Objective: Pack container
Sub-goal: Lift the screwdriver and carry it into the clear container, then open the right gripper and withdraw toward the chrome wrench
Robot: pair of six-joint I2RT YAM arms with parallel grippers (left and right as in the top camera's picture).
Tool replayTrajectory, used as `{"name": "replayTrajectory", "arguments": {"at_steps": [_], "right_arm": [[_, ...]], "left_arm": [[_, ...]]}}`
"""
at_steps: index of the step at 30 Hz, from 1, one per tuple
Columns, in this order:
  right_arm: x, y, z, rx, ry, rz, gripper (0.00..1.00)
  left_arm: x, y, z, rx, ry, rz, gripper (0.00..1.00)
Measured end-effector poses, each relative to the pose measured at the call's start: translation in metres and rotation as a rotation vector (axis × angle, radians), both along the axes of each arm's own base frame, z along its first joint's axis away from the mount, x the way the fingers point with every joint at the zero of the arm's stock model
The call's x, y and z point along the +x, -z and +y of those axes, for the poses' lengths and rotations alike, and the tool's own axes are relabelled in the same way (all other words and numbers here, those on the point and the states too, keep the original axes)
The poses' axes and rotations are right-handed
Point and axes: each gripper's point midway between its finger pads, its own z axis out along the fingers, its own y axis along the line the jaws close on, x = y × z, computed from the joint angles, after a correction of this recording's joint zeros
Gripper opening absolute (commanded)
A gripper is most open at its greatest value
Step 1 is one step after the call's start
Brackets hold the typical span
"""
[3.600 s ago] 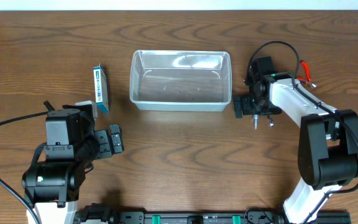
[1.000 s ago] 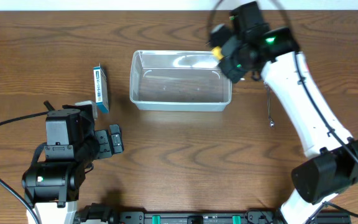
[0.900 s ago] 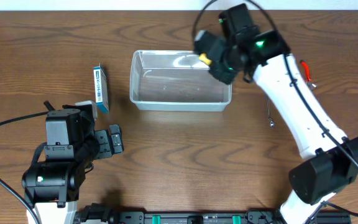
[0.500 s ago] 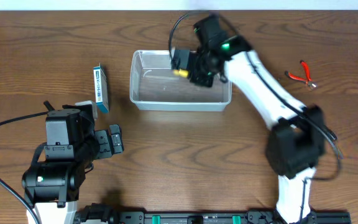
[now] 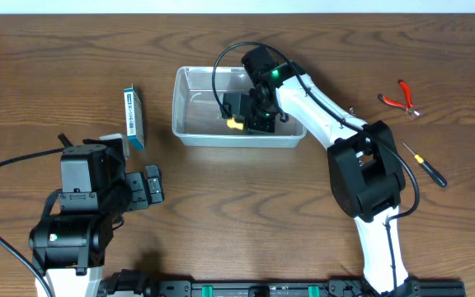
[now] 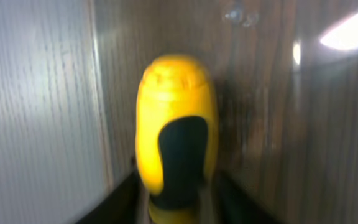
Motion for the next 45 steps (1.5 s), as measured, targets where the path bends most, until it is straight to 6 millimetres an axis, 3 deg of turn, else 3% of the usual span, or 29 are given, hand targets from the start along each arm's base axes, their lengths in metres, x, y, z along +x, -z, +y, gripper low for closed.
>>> {"name": "replayTrajectory", "arguments": {"at_steps": [1,2,4,11,14,18,20,23,25,27,30,33,41,45], "right_arm": [[0.0,0.0,0.001,0.002,-0.002,-0.002,0.61],[0.0,0.0,0.001,0.003,-0.002,-0.002,0.75],[0.001,0.0,0.0,0.002,0.0,-0.003,0.83],[0.009,-0.011,0.001,0.005,0.065,-0.01,0.86],[0.026,-0.04,0.003,0.029,0.161,-0.046,0.99],[0.051,-0.103,-0.016,0.056,0.372,-0.118,0.99],[0.058,-0.145,-0.043,0.066,0.549,-0.147,0.99],[0.054,-0.201,-0.104,0.083,0.842,-0.16,0.99],[0.044,-0.224,-0.153,0.083,1.052,-0.138,0.99],[0.032,-0.23,-0.2,0.058,1.255,-0.095,0.99],[0.024,-0.216,-0.249,0.009,1.474,-0.031,0.99],[0.016,-0.179,-0.269,-0.066,1.57,0.053,0.99],[0.006,-0.07,-0.273,-0.175,1.575,0.151,0.99],[0.008,-0.034,-0.273,-0.16,1.556,0.13,0.99]], "left_arm": [[0.0,0.0,0.0,0.0,0.0,0.0,0.98],[0.0,0.0,0.0,0.0,0.0,0.0,0.98],[0.0,0.0,0.0,0.0,0.0,0.0,0.98],[0.0,0.0,0.0,0.0,0.0,0.001,0.98],[0.0,0.0,0.0,0.0,0.0,0.001,0.98],[-0.001,0.0,0.0,0.0,0.0,0.003,0.98],[-0.001,0.001,0.0,0.0,0.0,0.005,0.98],[-0.002,0.001,0.0,0.0,0.0,0.008,0.98],[-0.002,0.001,0.0,0.0,0.0,0.008,0.98],[-0.002,0.001,0.0,0.0,0.0,0.008,0.98],[-0.002,0.001,0.0,0.0,0.0,0.008,0.98],[-0.002,0.001,0.0,0.0,0.0,0.008,0.98],[-0.002,0.001,0.0,0.0,0.0,0.01,0.98],[-0.002,0.001,0.0,0.0,0.0,0.01,0.98]]}}
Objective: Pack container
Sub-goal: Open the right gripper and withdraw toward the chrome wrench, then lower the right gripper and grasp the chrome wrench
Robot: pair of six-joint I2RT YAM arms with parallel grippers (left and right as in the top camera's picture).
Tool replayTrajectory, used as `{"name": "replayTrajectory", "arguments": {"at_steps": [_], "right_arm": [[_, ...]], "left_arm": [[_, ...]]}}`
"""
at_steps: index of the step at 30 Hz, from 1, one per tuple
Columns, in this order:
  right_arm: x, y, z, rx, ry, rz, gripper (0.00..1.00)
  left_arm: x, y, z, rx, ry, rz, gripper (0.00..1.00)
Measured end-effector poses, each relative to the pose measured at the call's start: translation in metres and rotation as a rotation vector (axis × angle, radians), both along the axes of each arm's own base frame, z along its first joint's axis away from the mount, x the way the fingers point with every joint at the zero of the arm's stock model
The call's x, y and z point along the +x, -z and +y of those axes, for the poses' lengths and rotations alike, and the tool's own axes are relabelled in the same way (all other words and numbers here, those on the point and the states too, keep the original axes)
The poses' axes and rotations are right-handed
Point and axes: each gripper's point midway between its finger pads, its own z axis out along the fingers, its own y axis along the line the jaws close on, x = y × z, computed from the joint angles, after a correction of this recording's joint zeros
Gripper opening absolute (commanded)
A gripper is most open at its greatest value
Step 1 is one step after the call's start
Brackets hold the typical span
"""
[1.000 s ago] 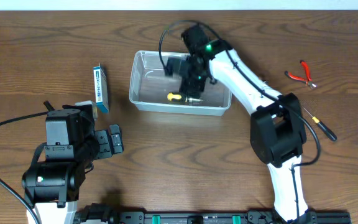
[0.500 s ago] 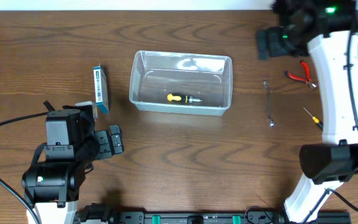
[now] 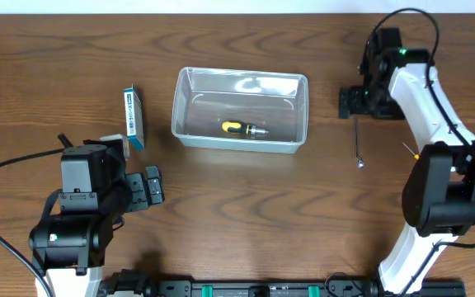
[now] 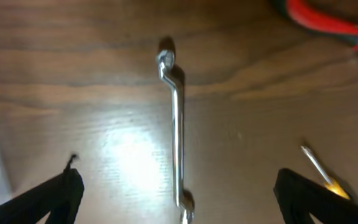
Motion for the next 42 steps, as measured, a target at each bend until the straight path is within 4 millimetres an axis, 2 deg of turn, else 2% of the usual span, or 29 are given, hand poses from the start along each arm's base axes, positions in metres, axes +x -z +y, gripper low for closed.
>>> {"name": "replayTrajectory", "arguments": {"at_steps": [6,12,17,28,38,42], "right_arm": [[-0.002,0.035,0.0,-0.001,-0.014,-0.031,0.99],[-0.016,0.063,0.001,0.009,-0.017,-0.021,0.99],[-0.014,0.066,0.006,0.037,-0.021,-0.053,0.98],[-0.016,0.067,0.009,0.053,-0.031,-0.072,0.64],[-0.016,0.067,0.009,0.056,-0.034,-0.071,0.39],[-0.017,0.067,0.01,0.057,-0.032,-0.071,0.36]], "left_arm": [[0.0,0.0,0.0,0.0,0.0,0.0,0.98],[0.0,0.0,0.0,0.0,0.0,0.0,0.98],[0.0,0.0,0.0,0.0,0.0,0.0,0.98],[0.0,0.0,0.0,0.0,0.0,0.0,0.98],[0.0,0.0,0.0,0.001,0.002,0.0,0.98],[0.0,0.0,0.0,0.002,0.003,0.0,0.98]]}}
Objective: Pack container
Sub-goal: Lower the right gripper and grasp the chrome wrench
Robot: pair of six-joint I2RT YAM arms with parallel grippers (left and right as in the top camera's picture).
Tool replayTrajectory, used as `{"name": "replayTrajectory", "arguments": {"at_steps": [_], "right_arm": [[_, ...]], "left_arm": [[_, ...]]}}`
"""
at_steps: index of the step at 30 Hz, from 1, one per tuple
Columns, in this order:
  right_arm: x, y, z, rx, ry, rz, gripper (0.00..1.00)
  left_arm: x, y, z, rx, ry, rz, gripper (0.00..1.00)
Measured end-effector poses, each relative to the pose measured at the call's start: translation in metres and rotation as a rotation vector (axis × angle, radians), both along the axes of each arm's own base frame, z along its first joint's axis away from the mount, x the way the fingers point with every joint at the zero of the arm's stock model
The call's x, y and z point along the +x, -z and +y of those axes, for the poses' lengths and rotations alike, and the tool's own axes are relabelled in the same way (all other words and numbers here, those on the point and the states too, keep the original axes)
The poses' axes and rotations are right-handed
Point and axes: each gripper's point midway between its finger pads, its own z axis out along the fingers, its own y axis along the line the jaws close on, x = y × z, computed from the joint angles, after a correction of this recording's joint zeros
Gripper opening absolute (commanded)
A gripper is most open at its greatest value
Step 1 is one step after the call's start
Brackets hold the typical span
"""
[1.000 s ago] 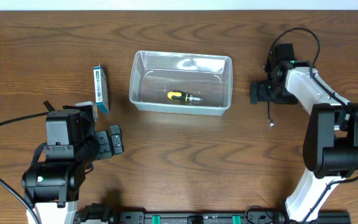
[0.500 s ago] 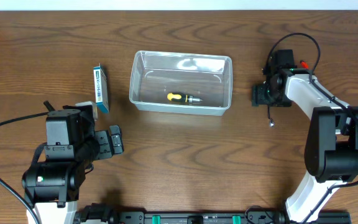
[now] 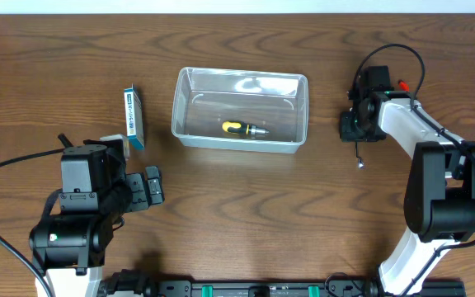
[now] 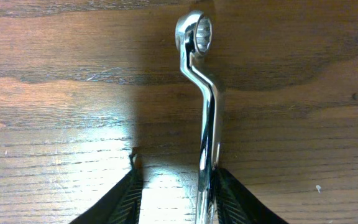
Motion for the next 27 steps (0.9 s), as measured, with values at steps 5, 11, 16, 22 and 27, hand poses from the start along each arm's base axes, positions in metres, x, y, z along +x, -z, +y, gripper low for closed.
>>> {"name": "replayTrajectory", "arguments": {"at_steps": [5,11,16,22,27], "right_arm": [[0.0,0.0,0.0003,0.001,0.0,0.0,0.26],[0.0001,0.0,0.0012,0.007,-0.003,0.0,0.16],[-0.0001,0.0001,0.0022,0.013,-0.003,0.0,0.08],[-0.0002,0.0001,0.0027,0.016,-0.003,0.001,0.03],[-0.0001,-0.0001,0.0028,0.016,-0.003,0.0,0.01]], "left_arm": [[0.0,-0.0001,0.0,0.0,0.0,0.0,0.98],[0.0,0.0,0.0,0.0,0.0,0.0,0.98],[0.0,-0.0001,0.0,0.0,0.0,0.0,0.98],[0.0,0.0,0.0,0.0,0.0,0.0,0.98],[0.0,-0.0001,0.0,0.0,0.0,0.0,0.98]]}}
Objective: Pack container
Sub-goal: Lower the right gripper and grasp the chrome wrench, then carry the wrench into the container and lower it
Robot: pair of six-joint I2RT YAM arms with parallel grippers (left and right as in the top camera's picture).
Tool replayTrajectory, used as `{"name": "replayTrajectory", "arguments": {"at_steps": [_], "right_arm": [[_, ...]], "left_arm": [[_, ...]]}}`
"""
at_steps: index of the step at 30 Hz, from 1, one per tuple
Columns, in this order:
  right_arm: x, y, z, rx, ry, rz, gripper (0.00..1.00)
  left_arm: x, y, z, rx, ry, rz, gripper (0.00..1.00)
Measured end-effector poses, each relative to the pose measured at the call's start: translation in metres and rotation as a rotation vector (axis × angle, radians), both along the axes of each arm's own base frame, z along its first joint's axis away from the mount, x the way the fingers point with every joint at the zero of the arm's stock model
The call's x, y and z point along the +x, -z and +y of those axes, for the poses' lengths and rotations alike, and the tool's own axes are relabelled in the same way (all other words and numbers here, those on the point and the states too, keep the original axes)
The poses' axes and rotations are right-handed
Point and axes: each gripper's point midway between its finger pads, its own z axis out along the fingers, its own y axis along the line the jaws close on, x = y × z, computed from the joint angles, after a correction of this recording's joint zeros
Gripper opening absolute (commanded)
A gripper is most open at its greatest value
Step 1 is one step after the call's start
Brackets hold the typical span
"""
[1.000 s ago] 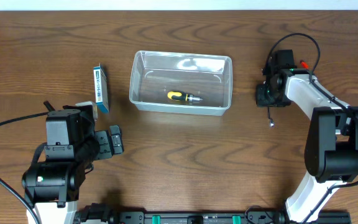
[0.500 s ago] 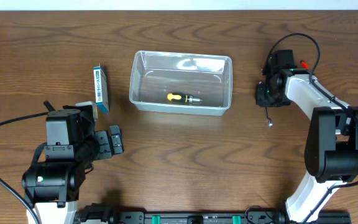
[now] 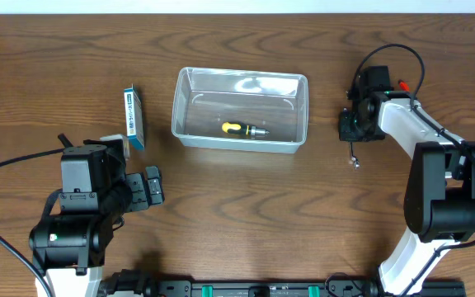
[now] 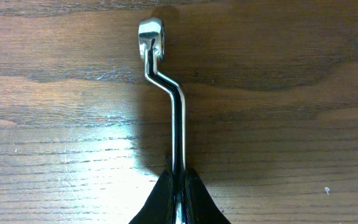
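A clear plastic container point(image 3: 303, 99) sits at the table's middle back with a yellow-and-black stubby screwdriver point(image 3: 244, 129) lying inside. Right of it my right gripper point(image 3: 352, 136) is shut on the shank of a chrome ring wrench point(image 4: 169, 87); in the right wrist view the black jaws pinch the bar and the ring end points away over the wood. In the overhead view only the wrench's lower tip point(image 3: 354, 162) shows below the gripper. My left gripper point(image 3: 152, 185) rests at the front left, far from the container; whether it is open does not show.
A blue-and-white small box point(image 3: 134, 118) lies left of the container. Red-handled pliers point(image 3: 402, 86) peek out behind the right arm. The left arm's black cable point(image 3: 7, 165) runs along the front left of the table.
My right gripper's jaws stood apart around the wrench's shank; now they are shut on it. The wrench has shifted slightly left and sits centred between the jaws. The left arm is unchanged.
My right gripper was inside the container with the yellow screwdriver. Then the screwdriver lay in the container and the gripper hung open over the wrench at the right. Then it was low with jaws astride the wrench, and now it grips it.
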Motion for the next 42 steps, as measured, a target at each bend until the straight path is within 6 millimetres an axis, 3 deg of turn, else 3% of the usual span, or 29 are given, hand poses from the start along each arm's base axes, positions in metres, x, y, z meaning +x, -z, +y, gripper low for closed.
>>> {"name": "replayTrajectory", "arguments": {"at_steps": [10,18,21,25,27,30,31,34,35,42], "right_arm": [[0.001,0.0,0.0,0.0,0.0,-0.009,0.01],[-0.021,-0.013,0.004,-0.008,-0.017,0.115,0.01],[-0.003,-0.049,0.013,-0.015,-0.047,0.05,0.01],[0.029,-0.135,0.033,-0.019,-0.127,-0.162,0.01],[0.039,-0.188,0.05,-0.023,-0.202,-0.294,0.01],[0.038,-0.241,0.083,-0.024,-0.388,-0.419,0.01],[0.033,-0.248,0.098,-0.02,-0.466,-0.439,0.01],[0.018,-0.25,0.141,-0.02,-0.731,-0.458,0.01],[0.011,-0.243,0.162,-0.024,-0.857,-0.452,0.01],[-0.008,-0.19,0.233,-0.043,-1.383,-0.408,0.01]], "left_arm": [[0.0,0.0,0.0,0.0,0.0,0.0,0.98],[0.0,0.0,0.0,0.0,0.0,0.0,0.98],[0.0,0.0,0.0,0.0,0.0,0.0,0.98],[0.0,0.0,0.0,0.0,0.0,0.0,0.98],[0.0,0.0,0.0,0.0,0.0,0.0,0.98],[0.0,0.0,0.0,0.0,0.0,0.0,0.98],[0.0,0.0,0.0,0.0,0.0,0.0,0.98],[0.0,0.0,0.0,0.0,0.0,0.0,0.98],[0.0,0.0,0.0,0.0,0.0,0.0,0.98],[0.0,0.0,0.0,0.0,0.0,0.0,0.98]]}}
